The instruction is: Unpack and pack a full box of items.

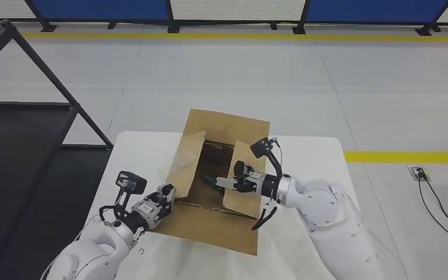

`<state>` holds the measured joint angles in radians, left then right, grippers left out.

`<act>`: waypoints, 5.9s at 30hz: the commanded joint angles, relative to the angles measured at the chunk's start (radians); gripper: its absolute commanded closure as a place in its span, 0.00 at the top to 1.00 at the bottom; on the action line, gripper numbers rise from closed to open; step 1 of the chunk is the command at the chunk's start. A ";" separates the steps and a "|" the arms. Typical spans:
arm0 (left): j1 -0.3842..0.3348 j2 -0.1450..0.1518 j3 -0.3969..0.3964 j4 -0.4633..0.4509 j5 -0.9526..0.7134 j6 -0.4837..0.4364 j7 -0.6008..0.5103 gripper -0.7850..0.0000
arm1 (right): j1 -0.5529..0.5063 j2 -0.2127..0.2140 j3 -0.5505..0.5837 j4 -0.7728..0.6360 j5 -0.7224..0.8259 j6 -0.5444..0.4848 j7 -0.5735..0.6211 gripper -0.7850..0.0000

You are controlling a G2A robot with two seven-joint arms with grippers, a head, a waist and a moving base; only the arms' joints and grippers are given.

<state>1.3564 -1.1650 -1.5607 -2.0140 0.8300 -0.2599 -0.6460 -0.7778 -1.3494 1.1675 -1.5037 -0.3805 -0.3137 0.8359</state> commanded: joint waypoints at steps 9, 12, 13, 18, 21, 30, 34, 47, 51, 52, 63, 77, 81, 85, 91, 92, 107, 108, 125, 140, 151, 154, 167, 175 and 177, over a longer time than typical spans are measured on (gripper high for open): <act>-0.080 0.002 0.066 0.083 0.002 0.022 -0.074 0.00 | 0.070 -0.006 -0.066 0.099 0.010 0.010 0.042 1.00; -0.096 0.004 0.079 0.102 0.005 0.025 -0.093 0.00 | 0.080 -0.006 -0.076 0.113 0.006 0.018 0.052 1.00; -0.100 0.004 0.083 0.108 0.007 0.025 -0.100 0.00 | 0.083 -0.006 -0.079 0.117 0.007 0.019 0.053 1.00; -0.112 0.007 0.090 0.129 0.012 0.023 -0.109 0.00 | 0.101 -0.006 -0.103 0.139 -0.010 0.033 0.083 1.00; -0.115 0.009 0.089 0.137 0.009 0.027 -0.114 0.00 | 0.115 -0.007 -0.118 0.151 -0.024 0.046 0.092 1.00; -0.114 0.014 0.079 0.128 -0.012 0.029 -0.093 0.00 | 0.133 -0.007 -0.124 0.154 -0.014 0.028 0.054 1.00; -0.102 0.017 0.062 0.103 -0.041 0.028 -0.086 0.00 | 0.128 -0.004 -0.113 0.140 0.000 0.013 0.036 1.00; 0.041 0.034 -0.157 -0.085 -0.252 -0.045 0.010 0.00 | 0.115 0.015 -0.038 0.097 0.043 -0.015 0.004 1.00; 0.120 0.039 -0.287 -0.096 -0.346 -0.121 0.060 0.00 | 0.107 0.029 0.026 0.107 0.090 -0.042 0.005 1.00; 0.142 0.040 -0.322 -0.094 -0.375 -0.138 0.070 0.00 | 0.101 0.032 0.043 0.106 0.106 -0.049 0.005 1.00; 0.324 0.040 -0.557 -0.019 -0.637 -0.146 0.073 1.00 | 0.064 0.046 0.092 0.072 0.104 -0.036 -0.009 1.00; 0.324 0.040 -0.557 -0.019 -0.637 -0.146 0.073 1.00 | 0.064 0.046 0.092 0.072 0.104 -0.036 -0.009 1.00; 0.307 0.042 -0.515 -0.020 -0.637 -0.081 0.058 1.00 | 0.057 0.048 0.082 0.057 0.070 -0.019 -0.009 1.00; 0.223 0.048 -0.439 0.015 -0.665 0.085 0.007 1.00 | 0.094 0.051 0.047 0.068 0.019 -0.009 0.064 1.00; 0.061 0.056 -0.326 0.128 -0.604 0.276 -0.006 1.00 | 0.168 0.047 -0.032 0.153 -0.027 -0.091 0.130 1.00; 0.037 0.056 -0.301 0.152 -0.597 0.302 -0.011 1.00 | 0.178 0.045 -0.044 0.167 -0.030 -0.110 0.130 1.00; -0.029 0.054 -0.234 0.226 -0.615 0.409 -0.012 1.00 | 0.204 0.044 -0.083 0.224 -0.015 -0.201 0.152 1.00; -0.047 0.051 -0.214 0.241 -0.636 0.430 -0.007 1.00 | 0.200 0.046 -0.081 0.220 -0.020 -0.207 0.143 1.00; -0.273 0.007 0.000 0.554 -0.979 0.475 0.113 0.91 | 0.137 0.085 -0.045 0.170 -0.047 -0.255 0.178 1.00; -0.257 0.013 -0.008 0.551 -1.026 0.445 0.090 0.47 | 0.190 0.093 -0.080 0.224 0.005 -0.284 0.192 1.00; -0.247 0.019 -0.010 0.544 -1.022 0.425 0.075 0.24 | 0.216 0.096 -0.104 0.259 0.037 -0.330 0.156 1.00; -0.250 0.022 -0.018 0.547 -1.029 0.424 0.064 0.03 | 0.221 0.097 -0.112 0.271 0.044 -0.332 0.156 1.00; -0.240 0.035 -0.090 0.504 -1.073 0.433 0.071 0.00 | 0.240 0.101 -0.142 0.316 0.062 -0.339 0.149 1.00; -0.221 0.045 -0.145 0.466 -1.088 0.424 0.082 0.00 | 0.246 0.105 -0.153 0.328 0.070 -0.343 0.140 1.00; -0.215 0.047 -0.155 0.458 -1.084 0.424 0.089 0.00 | 0.247 0.106 -0.155 0.329 0.073 -0.346 0.139 1.00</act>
<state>1.1390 -1.1185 -1.7124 -1.5530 -0.2560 0.1627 -0.5587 -0.5314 -1.2433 1.0132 -1.1752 -0.3089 -0.6584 0.9752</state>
